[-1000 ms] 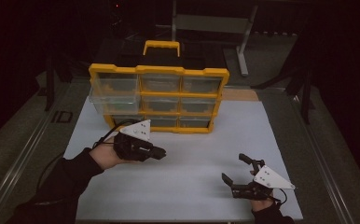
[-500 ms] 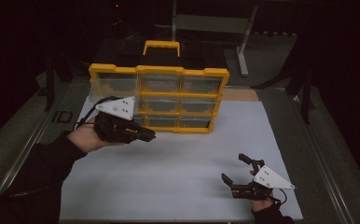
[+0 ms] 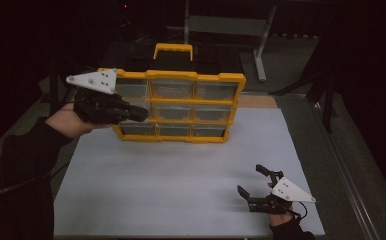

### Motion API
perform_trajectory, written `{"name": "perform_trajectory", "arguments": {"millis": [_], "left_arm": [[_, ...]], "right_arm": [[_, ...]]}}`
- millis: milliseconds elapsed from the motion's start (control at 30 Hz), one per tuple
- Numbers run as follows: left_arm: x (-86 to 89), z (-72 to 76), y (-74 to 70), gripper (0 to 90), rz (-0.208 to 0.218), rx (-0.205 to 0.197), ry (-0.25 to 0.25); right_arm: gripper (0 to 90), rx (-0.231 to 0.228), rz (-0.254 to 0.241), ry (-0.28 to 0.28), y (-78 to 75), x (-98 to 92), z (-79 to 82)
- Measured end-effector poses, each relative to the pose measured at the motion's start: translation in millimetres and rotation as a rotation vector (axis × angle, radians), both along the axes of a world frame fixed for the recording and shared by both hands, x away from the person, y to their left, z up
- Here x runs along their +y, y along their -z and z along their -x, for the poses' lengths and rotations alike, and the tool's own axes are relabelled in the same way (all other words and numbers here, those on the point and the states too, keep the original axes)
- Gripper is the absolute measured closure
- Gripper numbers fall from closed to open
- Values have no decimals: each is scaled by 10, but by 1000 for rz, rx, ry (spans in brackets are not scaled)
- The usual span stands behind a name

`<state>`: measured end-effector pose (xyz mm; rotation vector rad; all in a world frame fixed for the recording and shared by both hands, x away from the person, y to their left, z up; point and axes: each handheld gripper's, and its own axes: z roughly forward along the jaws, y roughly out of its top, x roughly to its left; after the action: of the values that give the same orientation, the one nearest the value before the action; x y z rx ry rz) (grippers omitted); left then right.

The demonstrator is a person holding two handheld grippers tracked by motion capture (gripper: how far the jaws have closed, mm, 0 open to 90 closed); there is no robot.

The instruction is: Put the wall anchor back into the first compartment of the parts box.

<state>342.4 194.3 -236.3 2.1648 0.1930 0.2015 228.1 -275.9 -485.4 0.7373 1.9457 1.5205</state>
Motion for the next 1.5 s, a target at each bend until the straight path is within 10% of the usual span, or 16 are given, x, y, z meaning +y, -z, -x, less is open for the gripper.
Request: {"name": "perform_trajectory", "arguments": {"millis": [467, 833, 1367, 1500], "left_arm": [[342, -277, -189, 831, 56, -44, -135], [506, -433, -51, 831, 60, -28, -273], [456, -576, 120, 827, -101, 75, -386], [479, -558, 128, 754, -81, 85, -381]], "right_arm": [[81, 4, 1, -1, 7, 1, -4], [81, 2, 2, -3, 5, -4, 0], [81, 4, 7, -2, 7, 0, 2], [81, 6, 5, 0, 9, 0, -1]]}}
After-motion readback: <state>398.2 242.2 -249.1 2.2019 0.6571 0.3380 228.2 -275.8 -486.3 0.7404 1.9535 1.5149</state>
